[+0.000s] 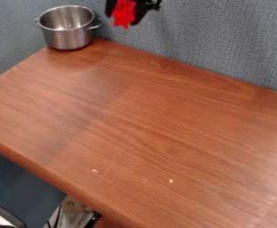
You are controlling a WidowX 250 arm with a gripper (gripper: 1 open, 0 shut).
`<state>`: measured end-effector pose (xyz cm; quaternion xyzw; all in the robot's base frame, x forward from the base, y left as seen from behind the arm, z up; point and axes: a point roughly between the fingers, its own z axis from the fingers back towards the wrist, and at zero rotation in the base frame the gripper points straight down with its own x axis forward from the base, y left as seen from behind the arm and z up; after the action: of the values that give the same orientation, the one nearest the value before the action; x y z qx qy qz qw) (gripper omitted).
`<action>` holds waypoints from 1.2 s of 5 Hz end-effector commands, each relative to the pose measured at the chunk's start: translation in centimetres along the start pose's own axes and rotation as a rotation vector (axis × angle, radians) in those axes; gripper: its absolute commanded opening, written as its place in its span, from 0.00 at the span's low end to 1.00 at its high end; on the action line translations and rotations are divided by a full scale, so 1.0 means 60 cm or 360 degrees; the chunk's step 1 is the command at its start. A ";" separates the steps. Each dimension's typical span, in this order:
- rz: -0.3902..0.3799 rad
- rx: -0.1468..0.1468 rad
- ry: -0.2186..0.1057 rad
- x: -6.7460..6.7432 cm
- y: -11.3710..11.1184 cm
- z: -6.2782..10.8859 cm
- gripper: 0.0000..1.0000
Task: Put the red object in the metal pot
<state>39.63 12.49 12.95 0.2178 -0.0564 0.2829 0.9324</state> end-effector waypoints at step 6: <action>0.0444 -0.0008 -0.0133 0.084 0.078 0.018 0.00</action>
<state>41.03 18.11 13.90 0.2146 -0.0892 0.4015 0.8859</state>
